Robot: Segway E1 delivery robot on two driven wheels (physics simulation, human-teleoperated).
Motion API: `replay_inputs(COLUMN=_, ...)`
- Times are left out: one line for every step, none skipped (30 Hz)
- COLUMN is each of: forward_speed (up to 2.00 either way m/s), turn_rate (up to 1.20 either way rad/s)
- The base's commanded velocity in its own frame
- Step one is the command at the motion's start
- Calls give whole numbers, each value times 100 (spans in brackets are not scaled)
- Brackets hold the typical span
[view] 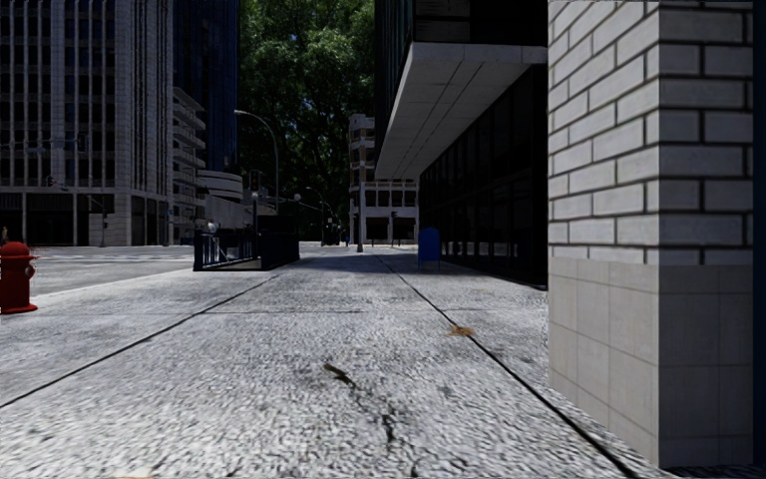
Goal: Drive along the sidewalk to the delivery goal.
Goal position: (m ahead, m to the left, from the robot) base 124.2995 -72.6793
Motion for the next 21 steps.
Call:
replay_inputs(forward_speed=200, turn_rate=0)
replay_inputs(forward_speed=200, turn_rate=0)
replay_inputs(forward_speed=200, turn_rate=0)
replay_inputs(forward_speed=200, turn_rate=0)
replay_inputs(forward_speed=200, turn_rate=0)
replay_inputs(forward_speed=200, turn_rate=0)
replay_inputs(forward_speed=200, turn_rate=0)
replay_inputs(forward_speed=200, turn_rate=0)
replay_inputs(forward_speed=200, turn_rate=0)
replay_inputs(forward_speed=200, turn_rate=0)
replay_inputs(forward_speed=200, turn_rate=0)
replay_inputs(forward_speed=200, turn_rate=0)
replay_inputs(forward_speed=200, turn_rate=0)
replay_inputs(forward_speed=200, turn_rate=0)
replay_inputs(forward_speed=200, turn_rate=0)
replay_inputs(forward_speed=200, turn_rate=0)
replay_inputs(forward_speed=200, turn_rate=0)
replay_inputs(forward_speed=200, turn_rate=0)
replay_inputs(forward_speed=200, turn_rate=0)
replay_inputs(forward_speed=200, turn_rate=0)
replay_inputs(forward_speed=200, turn_rate=0)
